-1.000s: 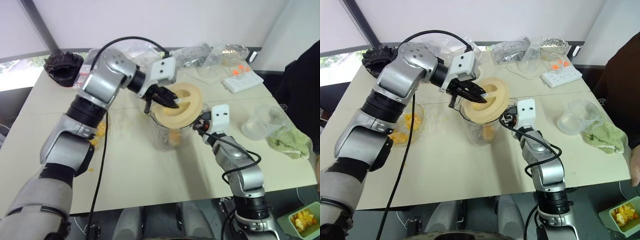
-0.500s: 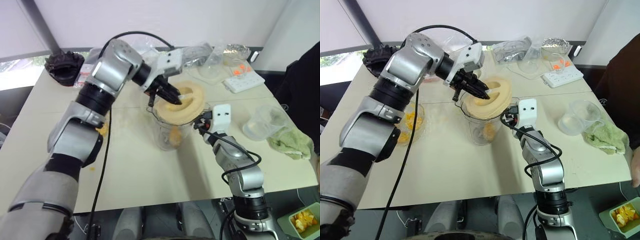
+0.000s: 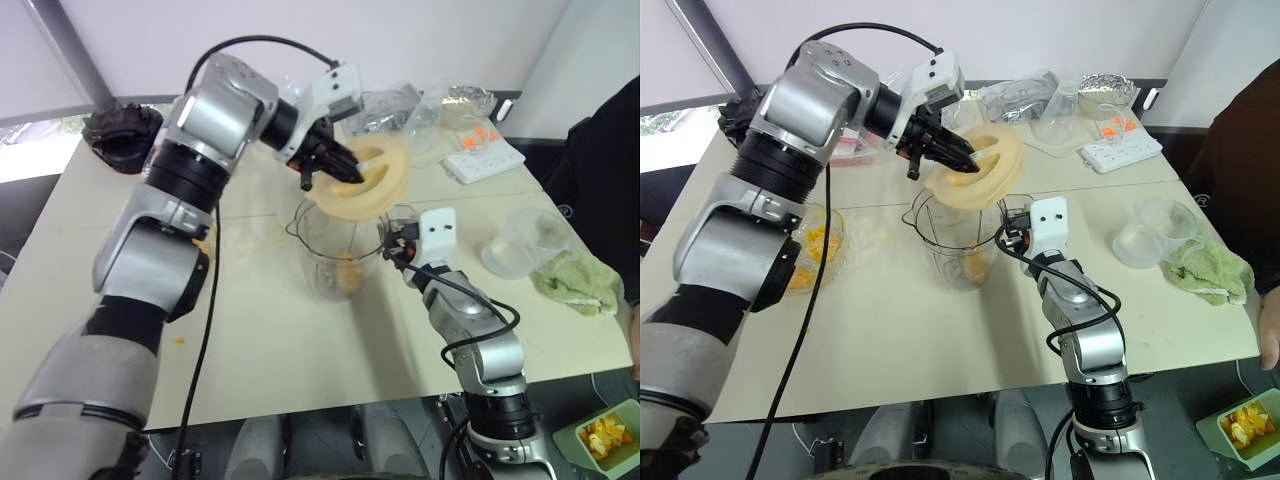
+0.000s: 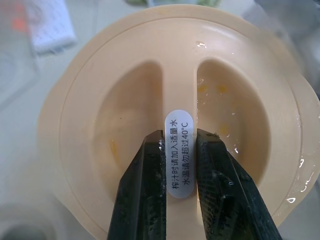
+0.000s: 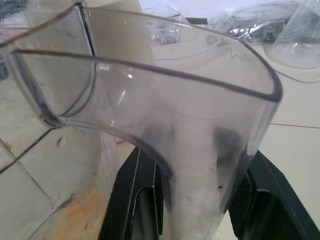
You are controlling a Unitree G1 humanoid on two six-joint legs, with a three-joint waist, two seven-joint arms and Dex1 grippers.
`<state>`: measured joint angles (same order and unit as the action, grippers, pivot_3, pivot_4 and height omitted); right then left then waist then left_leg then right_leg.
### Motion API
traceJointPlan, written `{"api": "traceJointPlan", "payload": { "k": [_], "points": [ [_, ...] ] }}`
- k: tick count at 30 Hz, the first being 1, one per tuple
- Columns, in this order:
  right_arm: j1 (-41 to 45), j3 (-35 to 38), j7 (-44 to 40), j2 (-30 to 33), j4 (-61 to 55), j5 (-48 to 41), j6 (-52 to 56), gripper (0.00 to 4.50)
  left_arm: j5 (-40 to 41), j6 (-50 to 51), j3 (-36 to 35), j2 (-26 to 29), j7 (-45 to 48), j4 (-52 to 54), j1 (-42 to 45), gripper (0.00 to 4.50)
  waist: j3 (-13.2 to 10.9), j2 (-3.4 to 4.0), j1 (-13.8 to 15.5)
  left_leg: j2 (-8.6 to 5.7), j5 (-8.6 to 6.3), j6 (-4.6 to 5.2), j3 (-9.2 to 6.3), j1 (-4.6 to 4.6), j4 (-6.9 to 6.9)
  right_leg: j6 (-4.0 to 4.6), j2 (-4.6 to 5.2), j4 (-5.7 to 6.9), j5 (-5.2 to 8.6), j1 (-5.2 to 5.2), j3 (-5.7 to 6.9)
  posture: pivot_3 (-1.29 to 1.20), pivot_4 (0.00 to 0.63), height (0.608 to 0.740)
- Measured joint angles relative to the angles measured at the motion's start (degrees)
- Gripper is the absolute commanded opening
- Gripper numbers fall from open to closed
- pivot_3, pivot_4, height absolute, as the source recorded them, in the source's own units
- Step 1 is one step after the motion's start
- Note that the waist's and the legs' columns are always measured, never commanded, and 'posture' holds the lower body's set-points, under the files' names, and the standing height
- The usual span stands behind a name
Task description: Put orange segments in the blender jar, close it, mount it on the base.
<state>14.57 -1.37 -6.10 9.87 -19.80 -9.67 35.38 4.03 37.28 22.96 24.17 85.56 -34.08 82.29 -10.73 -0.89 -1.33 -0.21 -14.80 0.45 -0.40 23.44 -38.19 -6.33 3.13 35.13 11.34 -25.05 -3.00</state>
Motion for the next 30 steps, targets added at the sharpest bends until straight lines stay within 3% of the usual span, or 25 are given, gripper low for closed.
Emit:
{"api": "traceJointPlan", "payload": {
  "k": [7,17,30],
  "points": [
    [0.0,0.0,-0.3,0.1,0.0,0.5,-0.3,0.99,0.2,3.6,1.1,2.3,4.0,5.2,-0.9,0.26,0.0,0.0,0.0,0.01,0.0,0.0,0.0,0.01,0.0,0.0,0.0,0.01,0.0,-0.02,0.0,0.0,0.15,0.74],
    [0.0,-0.1,-0.4,-0.2,0.0,0.8,-0.4,0.99,-1.1,0.9,5.2,3.9,6.1,10.5,-4.5,0.26,0.0,0.01,0.1,0.01,0.0,0.0,0.02,0.02,0.0,0.01,0.0,0.05,0.0,-0.07,-0.01,0.0,0.15,0.74],
    [-0.3,-0.1,0.7,-1.4,0.0,1.7,-0.7,0.99,-4.0,-9.2,6.9,1.3,5.1,4.4,-5.0,0.26,0.0,0.02,0.2,0.01,0.0,0.0,0.01,-0.08,-0.03,0.01,0.0,0.07,0.0,0.06,-0.01,0.0,0.15,0.74]
  ]
}}
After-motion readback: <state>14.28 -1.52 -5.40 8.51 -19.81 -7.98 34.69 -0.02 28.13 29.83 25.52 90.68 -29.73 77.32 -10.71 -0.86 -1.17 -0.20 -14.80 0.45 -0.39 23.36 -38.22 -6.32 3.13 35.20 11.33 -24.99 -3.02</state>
